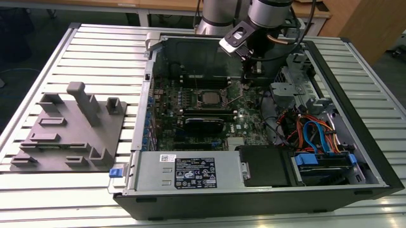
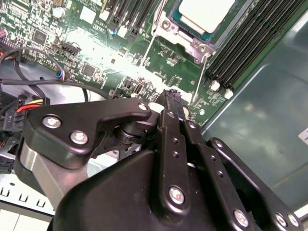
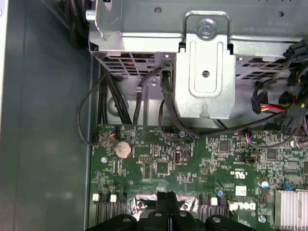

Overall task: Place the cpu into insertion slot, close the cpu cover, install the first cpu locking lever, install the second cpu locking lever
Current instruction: 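Close the cpu cover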

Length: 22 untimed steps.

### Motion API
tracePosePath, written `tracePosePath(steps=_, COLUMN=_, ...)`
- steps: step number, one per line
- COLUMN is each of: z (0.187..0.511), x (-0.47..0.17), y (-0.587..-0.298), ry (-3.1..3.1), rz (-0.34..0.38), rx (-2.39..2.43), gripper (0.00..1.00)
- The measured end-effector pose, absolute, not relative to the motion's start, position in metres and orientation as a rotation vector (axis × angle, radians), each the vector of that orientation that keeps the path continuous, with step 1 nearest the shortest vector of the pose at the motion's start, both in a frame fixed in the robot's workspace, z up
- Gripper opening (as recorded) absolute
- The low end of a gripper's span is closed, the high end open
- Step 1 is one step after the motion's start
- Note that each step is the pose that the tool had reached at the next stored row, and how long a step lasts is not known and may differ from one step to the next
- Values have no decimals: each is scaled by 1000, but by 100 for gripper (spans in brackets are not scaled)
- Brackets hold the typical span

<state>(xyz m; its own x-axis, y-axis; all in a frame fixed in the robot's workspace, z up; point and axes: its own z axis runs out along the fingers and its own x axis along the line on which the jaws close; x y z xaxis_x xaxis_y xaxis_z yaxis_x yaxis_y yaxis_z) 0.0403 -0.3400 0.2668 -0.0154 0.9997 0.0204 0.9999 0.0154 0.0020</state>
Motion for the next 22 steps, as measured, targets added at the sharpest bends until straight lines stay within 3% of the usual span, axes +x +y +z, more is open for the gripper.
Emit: tracePosePath(steps=22, z=246, x=59, y=-334, ry=-2230, rz=-1, rx=-2198, gripper=10)
